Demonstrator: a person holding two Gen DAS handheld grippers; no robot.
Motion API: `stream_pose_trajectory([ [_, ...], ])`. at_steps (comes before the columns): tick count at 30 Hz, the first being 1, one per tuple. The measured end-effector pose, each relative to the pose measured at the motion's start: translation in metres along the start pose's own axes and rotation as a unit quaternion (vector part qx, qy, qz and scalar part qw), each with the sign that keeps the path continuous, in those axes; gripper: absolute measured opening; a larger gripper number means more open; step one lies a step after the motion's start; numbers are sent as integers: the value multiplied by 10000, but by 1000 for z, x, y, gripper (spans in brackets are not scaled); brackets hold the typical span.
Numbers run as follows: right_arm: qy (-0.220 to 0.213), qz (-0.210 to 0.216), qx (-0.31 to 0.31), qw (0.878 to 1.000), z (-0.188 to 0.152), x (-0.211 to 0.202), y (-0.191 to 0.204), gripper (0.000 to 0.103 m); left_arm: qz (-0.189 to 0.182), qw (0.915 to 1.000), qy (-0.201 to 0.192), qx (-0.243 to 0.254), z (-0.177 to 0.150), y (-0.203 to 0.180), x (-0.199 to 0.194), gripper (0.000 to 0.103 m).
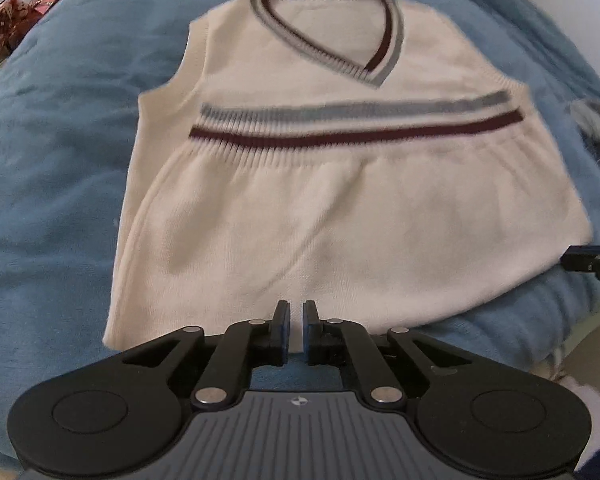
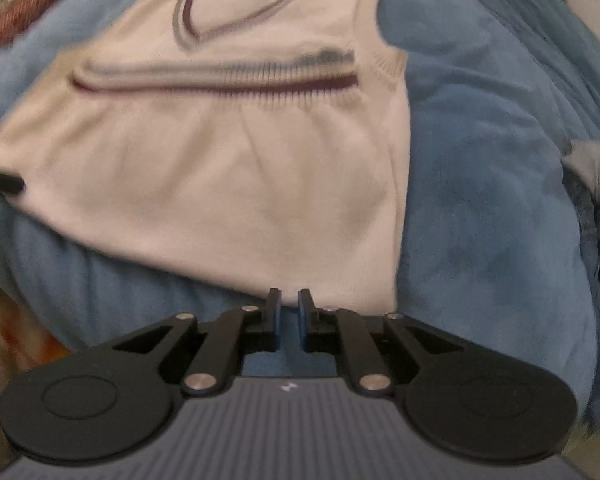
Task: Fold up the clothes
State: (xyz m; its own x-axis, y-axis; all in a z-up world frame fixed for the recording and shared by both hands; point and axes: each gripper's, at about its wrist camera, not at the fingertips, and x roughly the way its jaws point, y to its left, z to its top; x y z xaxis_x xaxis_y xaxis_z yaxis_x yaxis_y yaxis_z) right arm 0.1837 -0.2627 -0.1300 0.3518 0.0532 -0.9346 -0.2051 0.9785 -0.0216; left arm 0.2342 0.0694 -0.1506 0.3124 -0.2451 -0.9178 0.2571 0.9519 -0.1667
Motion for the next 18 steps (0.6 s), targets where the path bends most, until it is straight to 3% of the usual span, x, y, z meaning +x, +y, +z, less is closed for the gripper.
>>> stream_pose_trajectory([
  [4, -348, 156, -56, 9993, 21, -15, 13, 8, -159, 9995, -259, 71, 15, -21, -10, 5],
  [8, -511, 241, -19, 9984, 42, 1, 28, 8, -243, 9990, -338, 185, 25, -47, 2, 4],
  [14, -196, 98, 33, 9998, 35, 37, 46, 7, -91, 9998, -50, 176, 9, -64, 31, 5],
  [18, -50, 171, -55, 9998, 22, 31, 45, 7, -45, 9998, -44, 206, -3, -58, 21, 3],
])
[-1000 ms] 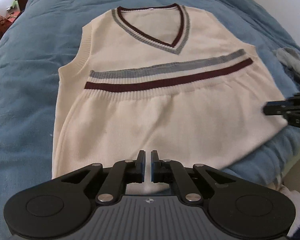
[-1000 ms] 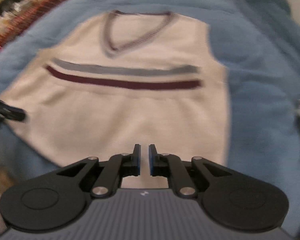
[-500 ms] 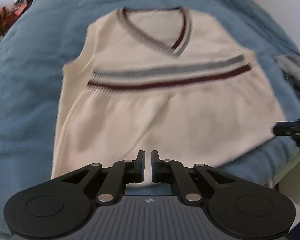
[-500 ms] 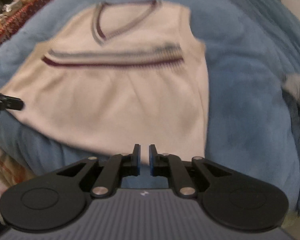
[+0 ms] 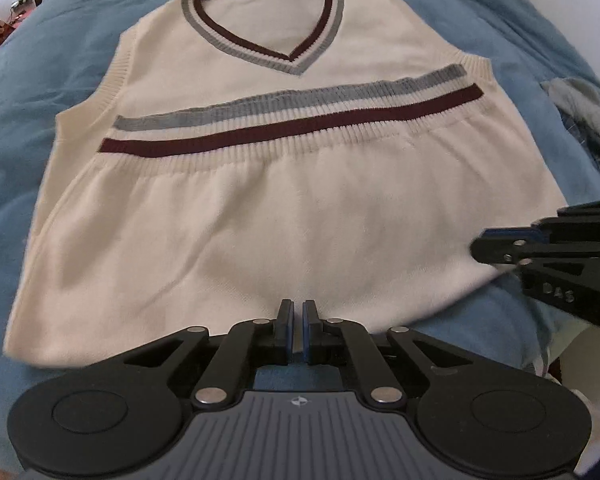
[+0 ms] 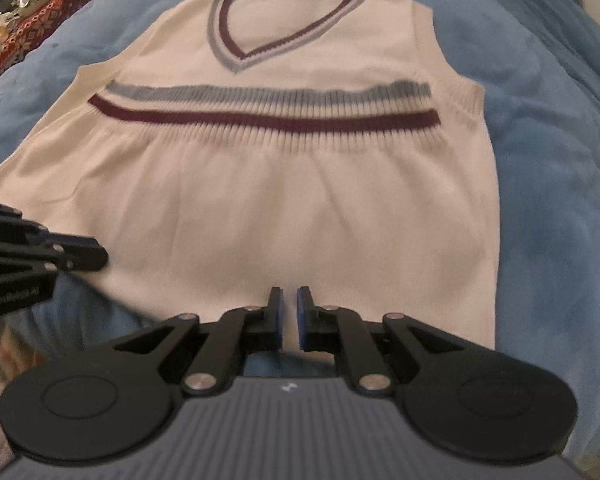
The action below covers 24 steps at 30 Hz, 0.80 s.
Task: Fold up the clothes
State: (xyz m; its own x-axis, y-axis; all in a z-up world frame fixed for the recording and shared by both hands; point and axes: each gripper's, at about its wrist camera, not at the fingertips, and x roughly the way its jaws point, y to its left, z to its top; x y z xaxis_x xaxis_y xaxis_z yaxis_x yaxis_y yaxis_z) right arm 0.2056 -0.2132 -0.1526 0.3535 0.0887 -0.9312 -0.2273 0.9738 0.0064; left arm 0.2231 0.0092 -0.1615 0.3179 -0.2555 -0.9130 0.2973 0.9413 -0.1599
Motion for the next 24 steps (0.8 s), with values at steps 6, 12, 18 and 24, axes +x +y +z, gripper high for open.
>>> stream_pose_trajectory([
  [6, -233, -311, 101, 9992, 8, -33, -26, 7, 313, 9983, -476, -75, 12, 24, -34, 3],
  [12, -52, -819, 165, 9965, 2, -21, -65, 7, 731, 9956, -352, -473, 15, 68, -24, 3],
  [18, 256, -810, 57, 9964, -28, -20, -66, 4, 1001, 9947, 28, -225, -14, 95, -25, 3],
  [24, -12, -634, 169, 9978, -13, -43, -63, 6, 940, 9954, -145, -146, 2, 91, -39, 3],
])
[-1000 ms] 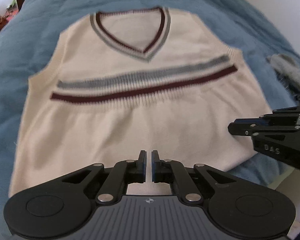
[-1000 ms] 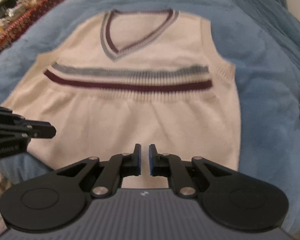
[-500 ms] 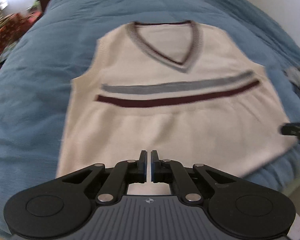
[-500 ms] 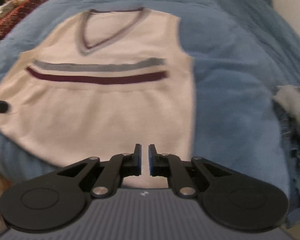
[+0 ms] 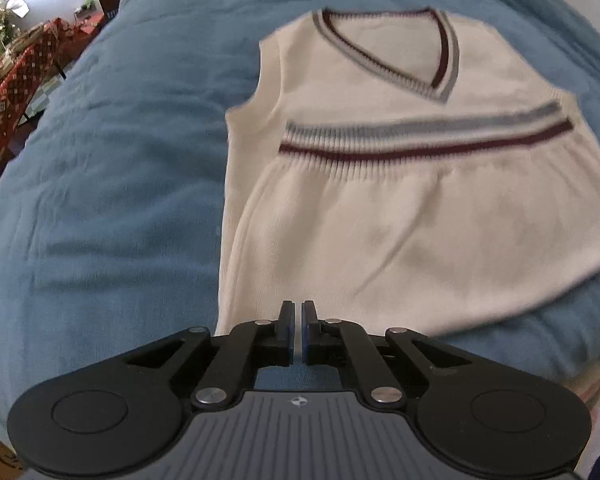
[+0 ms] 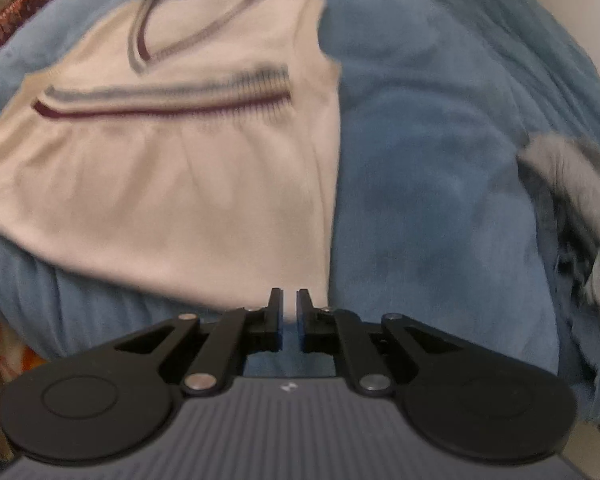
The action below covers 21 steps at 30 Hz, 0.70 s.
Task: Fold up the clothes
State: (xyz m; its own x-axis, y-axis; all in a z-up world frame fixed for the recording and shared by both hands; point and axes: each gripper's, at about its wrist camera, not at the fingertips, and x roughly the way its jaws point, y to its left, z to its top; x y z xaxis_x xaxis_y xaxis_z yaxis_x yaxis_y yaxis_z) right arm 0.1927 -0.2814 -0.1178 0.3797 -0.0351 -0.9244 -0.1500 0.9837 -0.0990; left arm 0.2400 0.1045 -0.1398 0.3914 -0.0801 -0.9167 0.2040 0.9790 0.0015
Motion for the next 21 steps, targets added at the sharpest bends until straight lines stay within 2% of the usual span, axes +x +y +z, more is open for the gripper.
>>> stream_pose_trajectory([
  [5, -452, 75, -121, 9989, 40, 8, 9, 6, -12, 9998, -163, 118, 23, -8, 14, 3],
  [8, -564, -12, -124, 9983, 55, 22, 9, 6, -30, 9999, -100, -90, 34, -3, 36, 5],
  [11, -431, -146, -68, 9989, 61, 42, 9, 7, 45, 9997, 115, -232, 38, 1, 55, 6],
  [14, -241, -99, 79, 9996, 57, 53, 7, 7, 104, 9996, 211, -178, 41, -3, 59, 6],
  [21, 113, 22, 172, 9998, 43, 51, 7, 8, 66, 9983, 560, -146, 50, -4, 59, 6],
])
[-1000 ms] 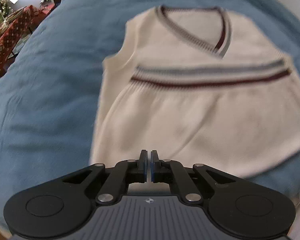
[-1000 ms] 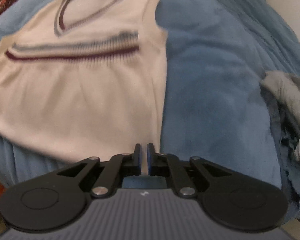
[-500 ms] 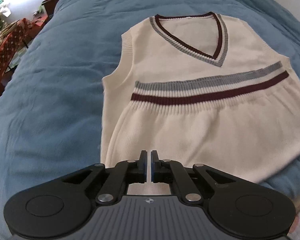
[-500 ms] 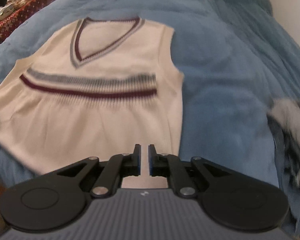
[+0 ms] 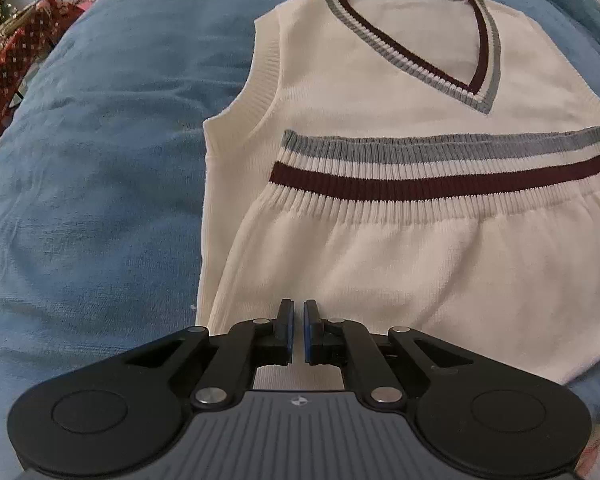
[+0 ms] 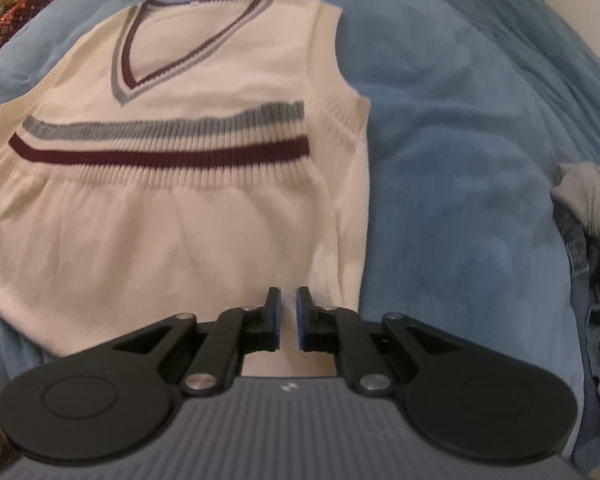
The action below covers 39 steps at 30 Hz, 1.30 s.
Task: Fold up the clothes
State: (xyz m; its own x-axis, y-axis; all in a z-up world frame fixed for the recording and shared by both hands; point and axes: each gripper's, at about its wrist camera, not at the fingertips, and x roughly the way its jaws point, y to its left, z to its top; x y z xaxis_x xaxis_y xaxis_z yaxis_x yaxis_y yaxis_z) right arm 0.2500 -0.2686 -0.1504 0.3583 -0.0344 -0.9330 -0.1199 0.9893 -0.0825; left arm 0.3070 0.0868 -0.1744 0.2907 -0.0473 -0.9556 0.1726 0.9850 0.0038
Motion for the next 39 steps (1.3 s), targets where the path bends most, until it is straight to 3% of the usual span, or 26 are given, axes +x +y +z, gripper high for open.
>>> stream_pose_trajectory([
  [4, 44, 61, 127, 9999, 2, -5, -1, 13, -4, 9999, 137, 19, 10, -1, -2, 6],
  [8, -244, 85, -117, 9996, 18, -13, 9, 22, -59, 9999, -84, 52, 23, -4, -10, 14],
  [12, -437, 48, -205, 9988, 39, -9, 15, 22, -119, 9997, -119, 155, 34, -6, -2, 15],
  [18, -343, -7, -401, 9986, 55, 7, 16, 22, -109, 9998, 113, 111, 39, 3, 8, 14],
  [22, -759, 63, -311, 9966, 64, -14, 8, 30, -229, 9991, -342, 115, 55, 5, -13, 14],
  [24, -826, 39, -308, 9961, 74, -12, 5, 30, -237, 9985, -481, 129, 67, 6, -14, 19],
  [26, -804, 43, -322, 9962, 83, -4, 1, 30, -169, 9982, -546, 176, 76, 6, -10, 28],
  [30, -684, 245, -337, 9968, 89, 10, -4, 30, -6, 9983, -549, 197, 86, 9, 5, 30],
  [37, -491, 444, 124, 9977, 88, 24, -17, 30, -320, 9988, -221, 303, 98, 17, 27, 33],
  [39, -473, 457, 139, 9977, 90, 25, -17, 25, -394, 9989, -157, 216, 100, 19, 31, 28],
])
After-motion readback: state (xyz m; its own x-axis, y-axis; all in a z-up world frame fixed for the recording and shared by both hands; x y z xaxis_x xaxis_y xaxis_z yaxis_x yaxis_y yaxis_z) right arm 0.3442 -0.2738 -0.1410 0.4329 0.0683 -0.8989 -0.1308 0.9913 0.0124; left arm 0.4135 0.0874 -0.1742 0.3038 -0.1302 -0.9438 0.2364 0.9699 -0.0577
